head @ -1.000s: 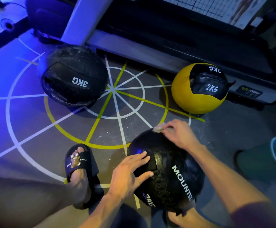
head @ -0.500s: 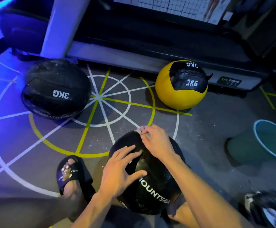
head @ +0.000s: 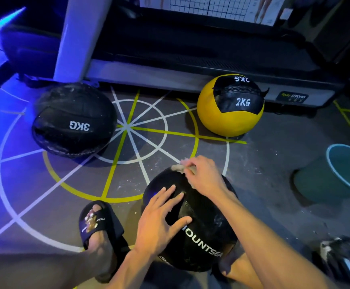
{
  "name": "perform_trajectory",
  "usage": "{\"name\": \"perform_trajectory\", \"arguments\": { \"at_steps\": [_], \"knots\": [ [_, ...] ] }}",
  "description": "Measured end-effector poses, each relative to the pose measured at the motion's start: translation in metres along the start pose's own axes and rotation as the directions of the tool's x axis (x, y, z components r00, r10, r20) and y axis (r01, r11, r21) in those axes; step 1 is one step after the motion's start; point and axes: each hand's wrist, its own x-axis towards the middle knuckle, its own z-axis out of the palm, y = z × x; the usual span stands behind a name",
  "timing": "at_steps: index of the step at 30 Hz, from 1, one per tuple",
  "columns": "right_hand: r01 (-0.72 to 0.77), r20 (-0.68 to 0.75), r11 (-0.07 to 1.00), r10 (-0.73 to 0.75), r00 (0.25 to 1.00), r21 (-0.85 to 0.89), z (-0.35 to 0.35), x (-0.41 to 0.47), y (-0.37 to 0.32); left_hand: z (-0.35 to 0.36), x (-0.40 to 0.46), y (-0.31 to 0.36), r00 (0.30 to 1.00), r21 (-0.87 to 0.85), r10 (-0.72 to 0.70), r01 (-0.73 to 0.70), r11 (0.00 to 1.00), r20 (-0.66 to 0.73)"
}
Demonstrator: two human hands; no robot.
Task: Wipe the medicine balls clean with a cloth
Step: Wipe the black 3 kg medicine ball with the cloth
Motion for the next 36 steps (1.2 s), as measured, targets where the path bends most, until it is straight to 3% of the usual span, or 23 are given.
{"name": "perform_trajectory", "arguments": {
  "at_steps": [4,7,9,11,15,18,19,21,23,26,28,30,32,34,36],
  "knots": [
    [0.065,0.006,0.997,-0.066,0.998,0.033,-0.006,0.015,-0.035,-0.001,-0.01,0.002,0.984,-0.245,-0.144,0.114,0.963,-0.107],
    [0.186,0.149,0.978,-0.198,0.969,0.091,0.007,0.013,-0.06,0.006,-0.015,0.001,0.958,-0.281,-0.224,0.168,0.945,-0.18],
    [0.267,0.314,0.964,-0.253,0.915,-0.001,0.025,0.009,-0.066,0.007,-0.015,-0.001,0.953,-0.296,-0.244,0.184,0.937,-0.182],
    [0.308,0.359,0.938,-0.235,0.903,-0.16,0.03,0.015,-0.061,0.007,-0.014,-0.001,0.957,-0.303,-0.239,0.182,0.935,-0.163],
    [0.119,0.169,0.896,-0.05,0.984,-0.429,0.003,0.051,-0.036,0.004,-0.012,-0.002,0.959,-0.281,-0.242,0.193,0.94,-0.15],
    [0.046,0.012,0.94,-0.045,0.999,-0.338,-0.01,0.057,-0.038,0.003,-0.012,-0.007,0.953,-0.266,-0.26,0.213,0.94,-0.158],
    [0.118,0.054,0.959,-0.108,0.993,-0.258,-0.008,0.05,-0.048,0.003,-0.011,-0.007,0.951,-0.27,-0.269,0.221,0.937,-0.155],
    [0.268,0.267,0.954,-0.226,0.937,-0.132,0.004,0.028,-0.069,0.001,-0.01,-0.006,0.95,-0.265,-0.278,0.234,0.935,-0.142],
    [0.347,0.348,0.912,-0.26,0.901,-0.217,0.013,0.017,-0.063,0.0,-0.009,-0.007,0.953,-0.258,-0.272,0.231,0.938,-0.134],
    [0.077,0.127,0.93,-0.033,0.991,-0.359,-0.02,0.034,-0.014,-0.005,-0.009,-0.008,0.95,-0.262,-0.285,0.246,0.933,-0.124],
    [-0.143,-0.044,0.937,0.137,0.99,-0.319,-0.054,0.037,0.02,-0.008,-0.009,-0.01,0.949,-0.254,-0.295,0.259,0.932,-0.114],
    [-0.208,-0.173,0.953,0.172,0.97,-0.221,-0.071,0.03,0.034,-0.01,-0.006,-0.009,0.947,-0.229,-0.297,0.264,0.937,-0.124],
    [-0.11,-0.165,0.987,0.09,0.982,-0.114,-0.063,0.016,0.017,-0.007,-0.003,-0.004,0.946,-0.232,-0.298,0.263,0.936,-0.13],
    [0.085,-0.042,0.996,-0.086,0.995,-0.017,-0.035,0.002,-0.011,-0.002,-0.003,-0.002,0.949,-0.241,-0.277,0.237,0.941,-0.148],
    [0.263,0.142,0.96,-0.248,0.958,-0.097,-0.001,-0.012,-0.043,0.0,-0.003,-0.003,0.955,-0.238,-0.255,0.215,0.947,-0.151]
  ]
}}
